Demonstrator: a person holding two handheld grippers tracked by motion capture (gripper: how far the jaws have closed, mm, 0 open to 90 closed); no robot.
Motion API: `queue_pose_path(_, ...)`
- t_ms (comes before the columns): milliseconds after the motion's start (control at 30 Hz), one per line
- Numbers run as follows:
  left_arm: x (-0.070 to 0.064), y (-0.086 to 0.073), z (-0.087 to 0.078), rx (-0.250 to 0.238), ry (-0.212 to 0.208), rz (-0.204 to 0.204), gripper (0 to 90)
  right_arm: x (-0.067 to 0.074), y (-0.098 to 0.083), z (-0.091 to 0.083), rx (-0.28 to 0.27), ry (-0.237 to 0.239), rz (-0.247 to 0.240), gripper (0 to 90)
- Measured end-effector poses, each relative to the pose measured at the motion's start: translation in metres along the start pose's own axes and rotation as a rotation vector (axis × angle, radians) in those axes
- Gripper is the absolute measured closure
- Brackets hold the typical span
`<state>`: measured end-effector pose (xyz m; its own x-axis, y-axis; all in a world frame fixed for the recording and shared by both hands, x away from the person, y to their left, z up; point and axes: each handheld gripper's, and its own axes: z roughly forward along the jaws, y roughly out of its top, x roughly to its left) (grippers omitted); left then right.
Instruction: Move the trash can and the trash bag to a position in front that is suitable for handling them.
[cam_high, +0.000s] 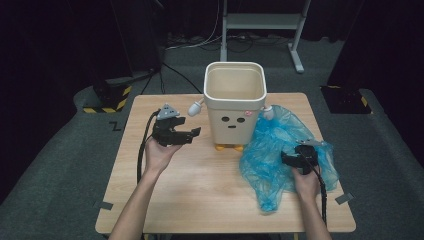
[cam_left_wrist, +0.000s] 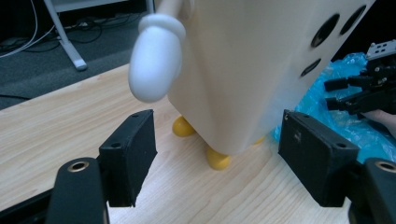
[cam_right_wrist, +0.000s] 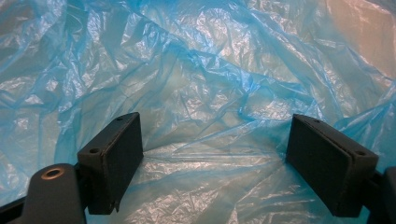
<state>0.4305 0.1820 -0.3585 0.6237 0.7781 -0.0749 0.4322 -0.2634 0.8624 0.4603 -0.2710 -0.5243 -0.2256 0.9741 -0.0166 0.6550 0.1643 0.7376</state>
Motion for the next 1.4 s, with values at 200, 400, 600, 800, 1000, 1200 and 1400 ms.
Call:
queue_pose_path(200, 0.002, 0.011, -0.004, -0.001, -0.014, 0.004, 27.5, 0.000, 0.000, 0.000, 0.000, 0.000, 0.000, 18.5)
queue_pose_path(400, 0.001, 0.022, -0.010, -0.022, -0.008, 0.021, 28.0, 0.000, 0.000, 0.000, 0.000, 0.001, 0.000, 18.6)
queue_pose_path(600, 0.004, 0.029, -0.014, -0.035, -0.001, 0.012, 27.2, 0.000, 0.000, 0.000, 0.000, 0.000, 0.000, 18.6)
queue_pose_path(800, 0.008, 0.037, -0.020, -0.061, -0.001, -0.001, 26.6, 0.000, 0.000, 0.000, 0.000, 0.000, 0.000, 18.6)
queue_pose_path(1000, 0.010, 0.044, -0.022, -0.066, -0.010, 0.002, 27.9, 0.000, 0.000, 0.000, 0.000, 0.000, 0.000, 18.6)
queue_pose_path(1200, 0.009, 0.052, -0.025, -0.075, -0.010, 0.008, 28.0, 0.000, 0.000, 0.000, 0.000, 0.001, 0.001, 18.6)
queue_pose_path(1400, 0.013, 0.058, -0.027, -0.097, -0.028, -0.009, 28.4, 0.000, 0.000, 0.000, 0.000, 0.000, 0.001, 18.6)
